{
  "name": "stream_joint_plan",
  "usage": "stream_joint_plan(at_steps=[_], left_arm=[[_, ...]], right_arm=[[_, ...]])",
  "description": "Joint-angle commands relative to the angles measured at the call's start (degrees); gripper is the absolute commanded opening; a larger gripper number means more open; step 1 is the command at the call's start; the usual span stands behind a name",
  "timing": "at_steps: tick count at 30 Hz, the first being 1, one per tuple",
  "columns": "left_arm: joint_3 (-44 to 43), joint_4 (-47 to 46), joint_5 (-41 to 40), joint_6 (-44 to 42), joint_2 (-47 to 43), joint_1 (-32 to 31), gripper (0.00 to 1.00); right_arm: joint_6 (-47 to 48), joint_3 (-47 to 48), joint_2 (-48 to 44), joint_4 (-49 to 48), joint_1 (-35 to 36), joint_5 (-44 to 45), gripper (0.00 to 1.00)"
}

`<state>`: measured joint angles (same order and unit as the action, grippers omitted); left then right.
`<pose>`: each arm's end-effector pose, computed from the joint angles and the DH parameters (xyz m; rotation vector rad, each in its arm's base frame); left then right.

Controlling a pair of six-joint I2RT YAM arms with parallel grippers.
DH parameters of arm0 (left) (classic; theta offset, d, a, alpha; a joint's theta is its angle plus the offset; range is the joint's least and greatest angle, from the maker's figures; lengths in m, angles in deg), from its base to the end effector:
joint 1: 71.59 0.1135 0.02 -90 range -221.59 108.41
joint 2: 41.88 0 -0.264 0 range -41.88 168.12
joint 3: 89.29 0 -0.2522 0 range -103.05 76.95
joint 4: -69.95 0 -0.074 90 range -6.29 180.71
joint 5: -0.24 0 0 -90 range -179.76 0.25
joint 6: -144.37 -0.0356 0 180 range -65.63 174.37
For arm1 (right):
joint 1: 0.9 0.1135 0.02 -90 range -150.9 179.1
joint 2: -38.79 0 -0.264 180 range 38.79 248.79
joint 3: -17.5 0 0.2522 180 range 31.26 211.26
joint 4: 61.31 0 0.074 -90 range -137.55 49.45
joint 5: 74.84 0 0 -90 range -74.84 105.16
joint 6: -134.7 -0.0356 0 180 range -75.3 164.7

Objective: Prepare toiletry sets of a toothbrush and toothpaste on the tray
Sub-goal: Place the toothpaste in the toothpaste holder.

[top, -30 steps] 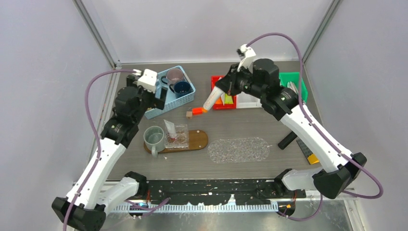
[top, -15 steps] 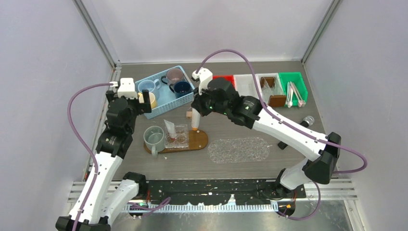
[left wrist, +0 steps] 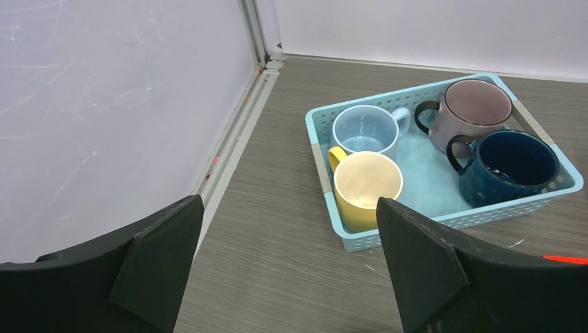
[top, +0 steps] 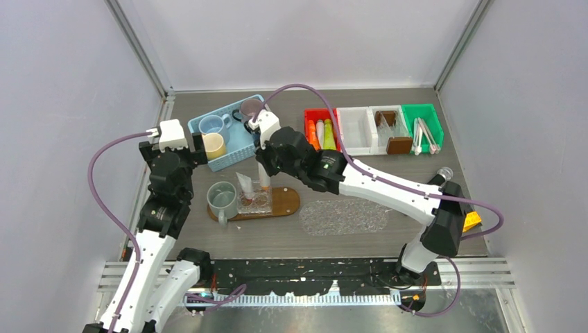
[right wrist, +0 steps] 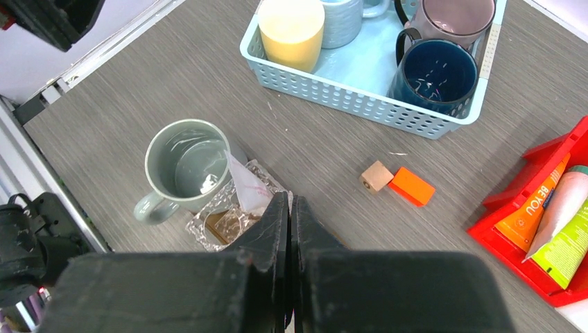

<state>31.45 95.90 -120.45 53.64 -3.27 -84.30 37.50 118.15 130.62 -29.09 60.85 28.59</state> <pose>0.1541 -0.0161 0.3575 -0.2114 1.6446 0.2860 0.1859 0.3285 0.3729 -0.7803 1.8515 0.5504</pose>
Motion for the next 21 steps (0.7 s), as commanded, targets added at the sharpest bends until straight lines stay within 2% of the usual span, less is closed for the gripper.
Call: stream_joint_plan(at_steps=[1,21], left_arm=[[0.4,-4.0,-1.9,-0.8,-0.6,0.2,1.00],[0.8,-4.5,-0.8,-1.4,-0.9,0.3,1.00]], right_arm=[[0.6,4.0,1.6,-6.5,0.6,2.6,0.01],[1.4,4.6,4.1,-6.8,3.0,3.2,0.01]])
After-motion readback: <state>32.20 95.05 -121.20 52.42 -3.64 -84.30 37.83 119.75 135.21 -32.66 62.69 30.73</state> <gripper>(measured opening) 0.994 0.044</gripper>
